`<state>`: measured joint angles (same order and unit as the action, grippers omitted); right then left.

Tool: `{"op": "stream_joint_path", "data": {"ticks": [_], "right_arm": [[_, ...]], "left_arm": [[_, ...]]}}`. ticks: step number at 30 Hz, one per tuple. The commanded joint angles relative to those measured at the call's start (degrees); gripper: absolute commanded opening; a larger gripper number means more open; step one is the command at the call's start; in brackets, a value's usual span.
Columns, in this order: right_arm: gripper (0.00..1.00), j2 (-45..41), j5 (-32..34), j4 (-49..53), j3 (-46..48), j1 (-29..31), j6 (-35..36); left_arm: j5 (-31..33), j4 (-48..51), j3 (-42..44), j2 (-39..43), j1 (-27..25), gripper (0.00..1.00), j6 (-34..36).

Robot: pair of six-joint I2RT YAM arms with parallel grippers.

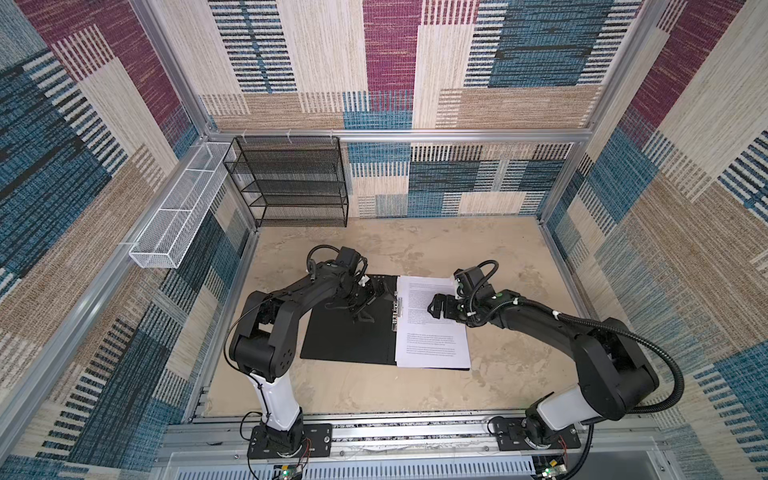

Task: Put the files into the folder

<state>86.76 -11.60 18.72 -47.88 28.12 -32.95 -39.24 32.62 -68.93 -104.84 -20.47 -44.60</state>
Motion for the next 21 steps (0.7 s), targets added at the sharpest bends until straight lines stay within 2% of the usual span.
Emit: {"op": "stream_joint_path", "data": {"ticks": [1, 13, 21], "right_arm": [[1.0, 0.19, -0.91, -3.29, 0.92, 0.84, -1.72], [1.0, 7.14, -3.19, -6.98, -0.56, 2.54, -1.59], [1.0, 7.88, -3.69, -6.62, -2.56, 3.74, -1.55]], "left_arm": [[0.29, 0.05, 1.5, -1.03, -0.01, 1.0, 2.77], [1.08, -1.08, 5.78, -2.56, -1.14, 1.0, 3.0], [0.15, -4.22, 7.72, -3.45, -3.87, 1.0, 0.5]]}}
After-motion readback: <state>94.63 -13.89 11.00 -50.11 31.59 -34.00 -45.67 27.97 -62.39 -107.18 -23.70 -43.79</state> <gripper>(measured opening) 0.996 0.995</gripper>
